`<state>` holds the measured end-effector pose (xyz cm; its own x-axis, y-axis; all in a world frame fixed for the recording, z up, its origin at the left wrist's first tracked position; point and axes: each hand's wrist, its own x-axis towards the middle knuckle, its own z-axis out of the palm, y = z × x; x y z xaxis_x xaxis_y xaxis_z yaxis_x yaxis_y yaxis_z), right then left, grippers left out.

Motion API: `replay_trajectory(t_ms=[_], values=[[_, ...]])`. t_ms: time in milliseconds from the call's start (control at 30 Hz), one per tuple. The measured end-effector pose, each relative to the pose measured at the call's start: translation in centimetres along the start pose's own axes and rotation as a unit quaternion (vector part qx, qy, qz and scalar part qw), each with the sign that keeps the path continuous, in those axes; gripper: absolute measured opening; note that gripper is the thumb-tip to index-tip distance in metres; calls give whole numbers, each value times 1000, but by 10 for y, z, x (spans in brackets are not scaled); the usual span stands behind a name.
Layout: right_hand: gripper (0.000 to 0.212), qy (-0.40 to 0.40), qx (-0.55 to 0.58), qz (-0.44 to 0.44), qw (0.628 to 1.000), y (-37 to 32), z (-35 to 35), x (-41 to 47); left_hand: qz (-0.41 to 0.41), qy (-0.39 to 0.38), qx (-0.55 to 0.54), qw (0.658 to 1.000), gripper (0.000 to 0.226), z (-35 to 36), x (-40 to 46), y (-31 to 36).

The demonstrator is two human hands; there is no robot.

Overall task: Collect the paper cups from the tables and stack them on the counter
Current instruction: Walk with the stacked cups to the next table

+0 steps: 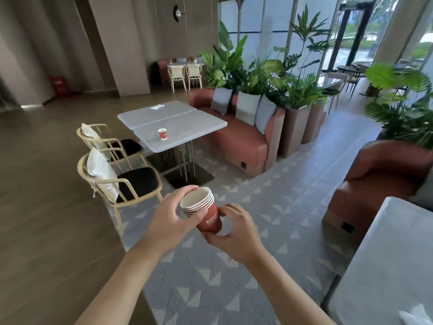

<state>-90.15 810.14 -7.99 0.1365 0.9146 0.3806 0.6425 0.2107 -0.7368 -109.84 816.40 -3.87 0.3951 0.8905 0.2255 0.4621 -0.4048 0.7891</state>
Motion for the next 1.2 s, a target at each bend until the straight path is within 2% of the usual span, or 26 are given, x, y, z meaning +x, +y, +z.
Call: replay_trajectory(t_ms=[200, 533, 700, 833, 967, 1200], values=[[53, 9, 4, 9, 1000, 43, -28, 32, 0, 8, 16, 1000, 60, 38, 52, 11], [57, 54, 8, 81, 995, 110, -45, 67, 11, -77, -12, 997, 67, 96, 140, 8], [55, 105, -37, 130, 985, 141, -64, 89, 60, -134, -51, 988, 68, 136, 202, 7], [51, 153, -69, 153, 974, 151, -79, 120, 108, -181, -91, 973, 73, 153, 256, 10], [48, 196, -94, 169, 961, 155, -85, 160, 146, -222, -114, 957, 65, 157, 315, 11], [47, 234, -111, 191, 947, 152, -67, 219, 165, -258, -138, 942, 59, 147, 388, -9]])
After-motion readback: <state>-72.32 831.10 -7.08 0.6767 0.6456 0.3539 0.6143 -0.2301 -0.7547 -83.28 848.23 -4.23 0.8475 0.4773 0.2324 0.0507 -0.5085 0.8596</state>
